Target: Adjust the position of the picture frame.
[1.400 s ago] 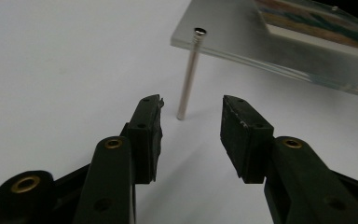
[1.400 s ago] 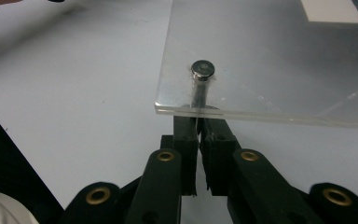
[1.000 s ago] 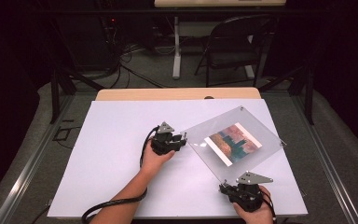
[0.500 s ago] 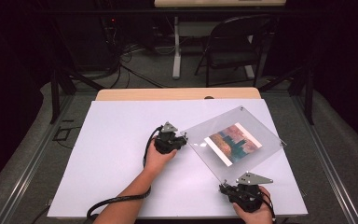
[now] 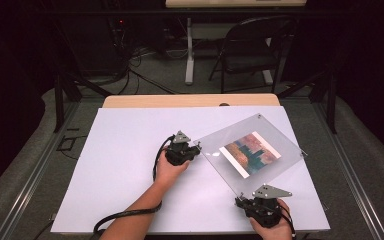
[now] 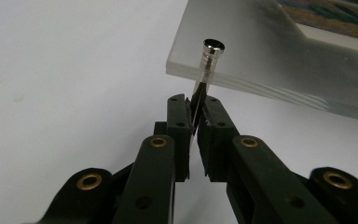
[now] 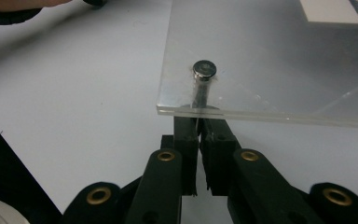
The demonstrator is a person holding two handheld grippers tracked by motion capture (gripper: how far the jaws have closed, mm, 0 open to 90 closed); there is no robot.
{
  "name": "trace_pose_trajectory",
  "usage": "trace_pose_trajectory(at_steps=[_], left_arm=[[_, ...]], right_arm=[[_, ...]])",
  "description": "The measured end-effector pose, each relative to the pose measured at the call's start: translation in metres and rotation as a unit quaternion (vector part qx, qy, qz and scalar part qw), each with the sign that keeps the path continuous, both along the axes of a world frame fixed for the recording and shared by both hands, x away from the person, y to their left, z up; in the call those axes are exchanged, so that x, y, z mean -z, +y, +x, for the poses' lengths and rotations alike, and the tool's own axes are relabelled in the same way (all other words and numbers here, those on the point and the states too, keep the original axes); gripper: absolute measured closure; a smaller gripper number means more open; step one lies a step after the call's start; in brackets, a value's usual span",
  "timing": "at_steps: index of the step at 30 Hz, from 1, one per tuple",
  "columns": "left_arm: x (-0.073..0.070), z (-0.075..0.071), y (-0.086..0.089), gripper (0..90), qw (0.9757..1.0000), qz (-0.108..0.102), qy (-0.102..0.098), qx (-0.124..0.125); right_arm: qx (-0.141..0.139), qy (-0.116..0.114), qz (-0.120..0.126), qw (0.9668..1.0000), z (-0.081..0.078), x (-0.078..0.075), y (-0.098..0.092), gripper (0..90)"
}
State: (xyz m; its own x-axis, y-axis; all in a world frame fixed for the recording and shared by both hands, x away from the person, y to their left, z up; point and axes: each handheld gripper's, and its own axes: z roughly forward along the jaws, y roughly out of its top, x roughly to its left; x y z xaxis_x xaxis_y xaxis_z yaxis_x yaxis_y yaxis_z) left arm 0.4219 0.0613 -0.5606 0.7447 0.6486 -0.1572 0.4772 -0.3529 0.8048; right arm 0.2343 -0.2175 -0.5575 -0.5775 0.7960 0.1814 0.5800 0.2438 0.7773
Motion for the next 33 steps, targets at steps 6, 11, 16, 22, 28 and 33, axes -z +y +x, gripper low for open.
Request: trace_pose_trajectory(at_steps=[6, 11, 16, 22, 28, 33], left_arm=[[-0.004, 0.000, 0.001, 83.5, 1.0000, -0.001, 0.005, 0.004], [-0.010, -0.003, 0.004, 83.8, 0.9999, 0.004, 0.003, 0.016], [-0.018, -0.011, 0.015, 84.6, 0.9996, 0.013, -0.003, 0.026], [-0.025, -0.030, 0.037, 85.1, 0.9996, 0.009, 0.004, 0.027], [-0.031, -0.052, 0.053, 85.2, 0.9998, 0.007, 0.007, 0.017], [-0.034, -0.071, 0.060, 85.3, 0.9999, 0.007, 0.006, 0.007]], right_arm=[[-0.001, 0.002, -0.004, 1.0000, -0.001, -0.001, 0.000, 85.5], [-0.001, -0.002, -0.005, 1.0000, -0.001, -0.002, 0.000, 85.6], [0.006, -0.003, 0.008, 0.9999, -0.001, -0.005, -0.004, 85.6], [0.033, -0.001, 0.021, 0.9992, 0.008, -0.008, -0.014, 85.6], [0.044, -0.002, 0.029, 0.9986, 0.019, -0.010, -0.017, 85.6], [0.054, 0.001, 0.031, 0.9981, 0.029, -0.008, -0.019, 85.6]])
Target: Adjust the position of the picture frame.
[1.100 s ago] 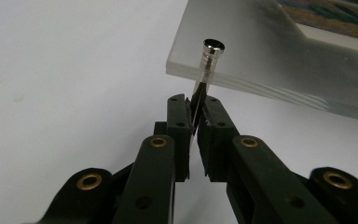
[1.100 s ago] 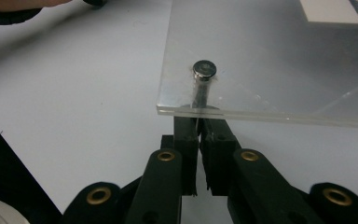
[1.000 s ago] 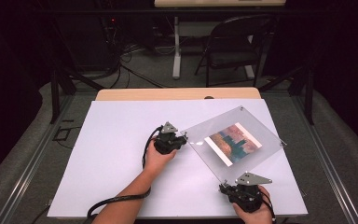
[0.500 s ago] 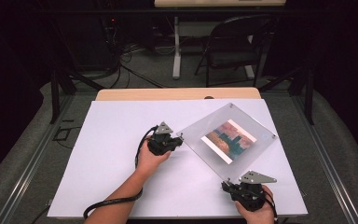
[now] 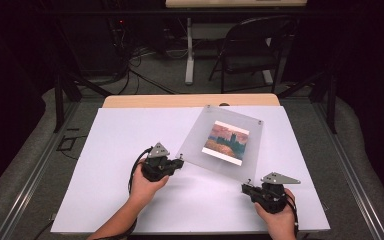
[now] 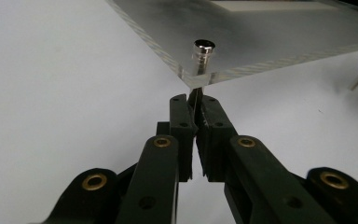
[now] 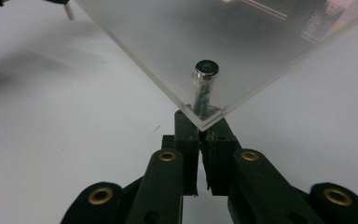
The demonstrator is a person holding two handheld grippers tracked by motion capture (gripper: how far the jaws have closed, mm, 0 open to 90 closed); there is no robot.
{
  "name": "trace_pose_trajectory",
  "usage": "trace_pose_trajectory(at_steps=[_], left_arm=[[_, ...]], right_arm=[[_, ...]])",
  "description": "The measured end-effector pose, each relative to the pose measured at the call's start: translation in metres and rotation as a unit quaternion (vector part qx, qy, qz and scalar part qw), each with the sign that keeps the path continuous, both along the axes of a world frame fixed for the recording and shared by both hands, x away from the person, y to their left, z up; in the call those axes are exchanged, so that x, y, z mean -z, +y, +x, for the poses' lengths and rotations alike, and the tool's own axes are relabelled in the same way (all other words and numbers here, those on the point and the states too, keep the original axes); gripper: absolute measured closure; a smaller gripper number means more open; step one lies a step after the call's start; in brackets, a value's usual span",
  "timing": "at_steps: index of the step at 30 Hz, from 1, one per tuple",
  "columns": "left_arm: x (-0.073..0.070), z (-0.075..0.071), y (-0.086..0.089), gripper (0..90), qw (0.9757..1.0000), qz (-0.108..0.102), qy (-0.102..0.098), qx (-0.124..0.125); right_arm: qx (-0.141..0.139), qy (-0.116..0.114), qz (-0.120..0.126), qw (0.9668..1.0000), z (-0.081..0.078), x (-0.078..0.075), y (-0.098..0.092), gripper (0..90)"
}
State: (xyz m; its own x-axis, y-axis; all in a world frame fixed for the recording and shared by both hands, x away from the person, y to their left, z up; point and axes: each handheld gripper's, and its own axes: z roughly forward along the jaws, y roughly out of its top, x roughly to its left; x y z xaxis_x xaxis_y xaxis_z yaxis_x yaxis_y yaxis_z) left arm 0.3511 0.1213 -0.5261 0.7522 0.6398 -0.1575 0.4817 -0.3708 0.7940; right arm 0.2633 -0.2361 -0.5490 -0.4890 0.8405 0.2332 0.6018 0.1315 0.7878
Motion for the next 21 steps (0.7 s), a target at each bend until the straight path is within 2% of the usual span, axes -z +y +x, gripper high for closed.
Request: trace_pose_trajectory(at_steps=[6, 12, 16, 21], left_arm=[[-0.001, -0.018, 0.012, 85.4, 0.9999, -0.009, 0.005, -0.011], [0.003, -0.033, 0.025, 85.3, 0.9996, -0.016, 0.015, -0.019], [0.005, -0.037, 0.034, 85.3, 0.9993, -0.019, 0.019, -0.028], [0.008, -0.034, 0.042, 85.2, 0.9986, -0.021, 0.023, -0.043]], right_arm=[[0.007, 0.003, -0.001, 1.0000, 0.018, -0.001, 0.003, 85.6], [-0.001, 0.004, -0.006, 1.0000, 0.034, 0.001, 0.012, 85.7], [-0.006, 0.006, -0.011, 0.9999, 0.040, 0.002, 0.021, 85.7], [-0.013, 0.003, -0.014, 0.9998, 0.049, 0.004, 0.031, 85.7]])
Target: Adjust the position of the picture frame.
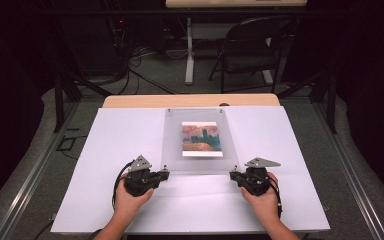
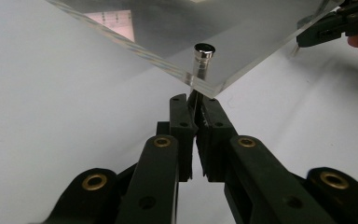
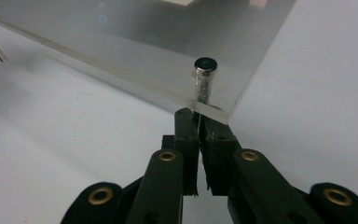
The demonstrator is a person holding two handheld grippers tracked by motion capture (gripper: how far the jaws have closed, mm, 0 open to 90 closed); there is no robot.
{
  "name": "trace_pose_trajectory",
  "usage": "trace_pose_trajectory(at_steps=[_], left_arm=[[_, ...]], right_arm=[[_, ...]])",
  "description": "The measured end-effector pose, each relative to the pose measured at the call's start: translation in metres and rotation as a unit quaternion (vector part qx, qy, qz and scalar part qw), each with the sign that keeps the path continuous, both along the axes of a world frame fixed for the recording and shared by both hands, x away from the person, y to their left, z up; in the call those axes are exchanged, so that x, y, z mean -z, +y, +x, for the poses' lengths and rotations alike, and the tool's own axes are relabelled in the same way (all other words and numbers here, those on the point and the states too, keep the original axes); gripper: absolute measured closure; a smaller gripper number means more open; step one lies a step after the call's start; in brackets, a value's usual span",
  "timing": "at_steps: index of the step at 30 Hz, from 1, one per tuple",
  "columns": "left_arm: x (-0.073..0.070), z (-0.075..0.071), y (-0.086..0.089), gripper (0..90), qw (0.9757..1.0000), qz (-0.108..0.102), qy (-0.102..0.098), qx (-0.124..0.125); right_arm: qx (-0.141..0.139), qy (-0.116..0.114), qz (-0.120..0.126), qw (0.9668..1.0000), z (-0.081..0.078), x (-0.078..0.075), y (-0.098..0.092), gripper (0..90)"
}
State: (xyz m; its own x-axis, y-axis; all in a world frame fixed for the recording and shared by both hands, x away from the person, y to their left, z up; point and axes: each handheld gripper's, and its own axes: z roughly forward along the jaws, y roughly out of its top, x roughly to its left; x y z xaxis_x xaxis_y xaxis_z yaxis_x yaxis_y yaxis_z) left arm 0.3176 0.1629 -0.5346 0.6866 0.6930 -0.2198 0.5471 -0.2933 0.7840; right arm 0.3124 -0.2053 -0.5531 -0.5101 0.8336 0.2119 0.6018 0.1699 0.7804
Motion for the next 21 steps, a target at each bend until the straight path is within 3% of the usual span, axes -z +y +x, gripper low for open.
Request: trace_pose_trajectory(at_steps=[11, 18, 21], left_arm=[[0.003, 0.021, 0.008, 84.5, 0.9993, -0.020, 0.011, -0.029], [0.007, 0.025, 0.011, 84.3, 0.9988, -0.023, 0.019, -0.039], [0.009, 0.024, 0.008, 84.3, 0.9990, -0.021, 0.021, -0.032]], right_arm=[[0.008, -0.008, 0.009, 0.9999, 0.021, 0.000, 0.010, 85.6], [0.005, -0.013, 0.006, 0.9999, 0.025, 0.001, 0.014, 85.5], [0.008, -0.012, 0.004, 0.9999, 0.025, 0.002, 0.013, 85.4]])
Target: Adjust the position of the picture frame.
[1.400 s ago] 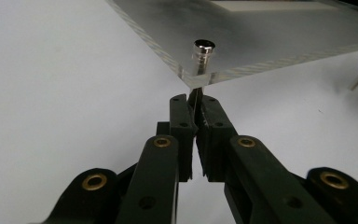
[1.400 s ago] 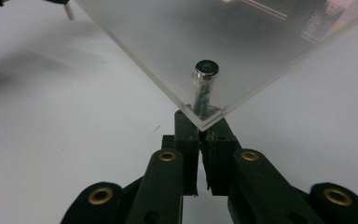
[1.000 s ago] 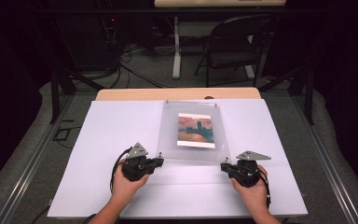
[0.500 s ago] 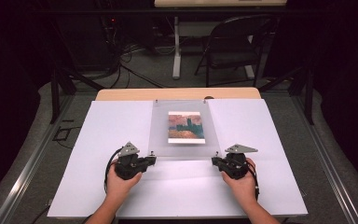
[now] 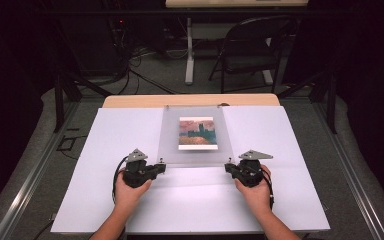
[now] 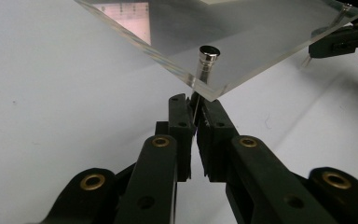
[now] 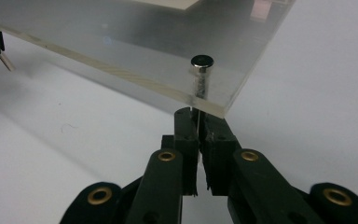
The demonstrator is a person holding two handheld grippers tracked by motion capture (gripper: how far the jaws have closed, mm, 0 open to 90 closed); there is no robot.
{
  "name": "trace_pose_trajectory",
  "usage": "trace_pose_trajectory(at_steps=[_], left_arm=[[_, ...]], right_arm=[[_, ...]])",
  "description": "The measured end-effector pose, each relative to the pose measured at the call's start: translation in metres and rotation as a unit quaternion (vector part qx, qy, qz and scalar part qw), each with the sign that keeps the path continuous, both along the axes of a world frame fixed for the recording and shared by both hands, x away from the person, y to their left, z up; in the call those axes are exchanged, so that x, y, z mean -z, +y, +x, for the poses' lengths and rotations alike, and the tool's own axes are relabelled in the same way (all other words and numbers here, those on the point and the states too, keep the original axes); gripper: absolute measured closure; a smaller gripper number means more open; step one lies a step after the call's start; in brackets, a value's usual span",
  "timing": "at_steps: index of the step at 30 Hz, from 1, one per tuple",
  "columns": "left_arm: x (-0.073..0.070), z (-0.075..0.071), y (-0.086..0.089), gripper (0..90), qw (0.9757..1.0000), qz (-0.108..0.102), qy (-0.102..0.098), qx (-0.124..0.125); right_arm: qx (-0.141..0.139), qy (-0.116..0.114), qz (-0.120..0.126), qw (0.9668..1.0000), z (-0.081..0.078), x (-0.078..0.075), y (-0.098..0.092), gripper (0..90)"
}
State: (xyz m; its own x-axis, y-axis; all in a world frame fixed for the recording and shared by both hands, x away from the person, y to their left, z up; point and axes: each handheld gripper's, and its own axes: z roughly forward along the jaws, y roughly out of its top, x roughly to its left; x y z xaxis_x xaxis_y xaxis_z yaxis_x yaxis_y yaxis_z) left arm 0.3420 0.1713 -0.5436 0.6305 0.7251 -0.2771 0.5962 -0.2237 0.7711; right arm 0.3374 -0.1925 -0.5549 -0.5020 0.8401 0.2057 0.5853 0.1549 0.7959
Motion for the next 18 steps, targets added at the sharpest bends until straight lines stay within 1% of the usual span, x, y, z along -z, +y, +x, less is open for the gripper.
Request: trace_pose_trajectory(at_steps=[4, 6, 10, 12, 15, 17, 18], left_arm=[[0.0022, -0.0008, -0.0020, 84.3, 1.0000, 0.005, -0.002, 0.003], [0.0032, -0.0011, -0.0022, 84.3, 1.0000, 0.004, 0.000, 0.002], [0.0060, 0.0001, -0.0009, 84.0, 0.9999, 0.011, 0.007, 0.002], [0.0078, 0.0005, -0.0005, 84.1, 0.9998, 0.016, 0.012, -0.001], [0.0099, 0.0012, 0.0015, 83.7, 0.9998, 0.011, 0.019, -0.001], [0.0101, 0.0010, 0.0021, 83.7, 0.9998, 0.012, 0.018, -0.004], [0.0106, 0.0011, 0.0026, 83.7, 0.9998, 0.008, 0.019, -0.003]], right_arm=[[0.004, 0.003, -0.001, 1.0000, 0.0011, 0.0021, -0.0022, 85.3], [0.003, 0.006, -0.003, 1.0000, 0.0015, 0.0028, -0.0021, 85.3], [0.002, 0.004, -0.009, 0.9999, 0.0022, 0.0051, -0.0003, 85.2], [0.000, 0.001, -0.012, 0.9999, 0.0021, 0.0050, 0.0009, 85.1], [0.001, 0.000, -0.015, 0.9999, 0.0012, 0.0051, 0.0020, 85.0], [0.001, -0.001, -0.012, 0.9999, 0.0008, 0.0056, 0.0024, 85.1], [-0.001, 0.000, -0.013, 0.9999, 0.0005, 0.0056, 0.0026, 85.0]])
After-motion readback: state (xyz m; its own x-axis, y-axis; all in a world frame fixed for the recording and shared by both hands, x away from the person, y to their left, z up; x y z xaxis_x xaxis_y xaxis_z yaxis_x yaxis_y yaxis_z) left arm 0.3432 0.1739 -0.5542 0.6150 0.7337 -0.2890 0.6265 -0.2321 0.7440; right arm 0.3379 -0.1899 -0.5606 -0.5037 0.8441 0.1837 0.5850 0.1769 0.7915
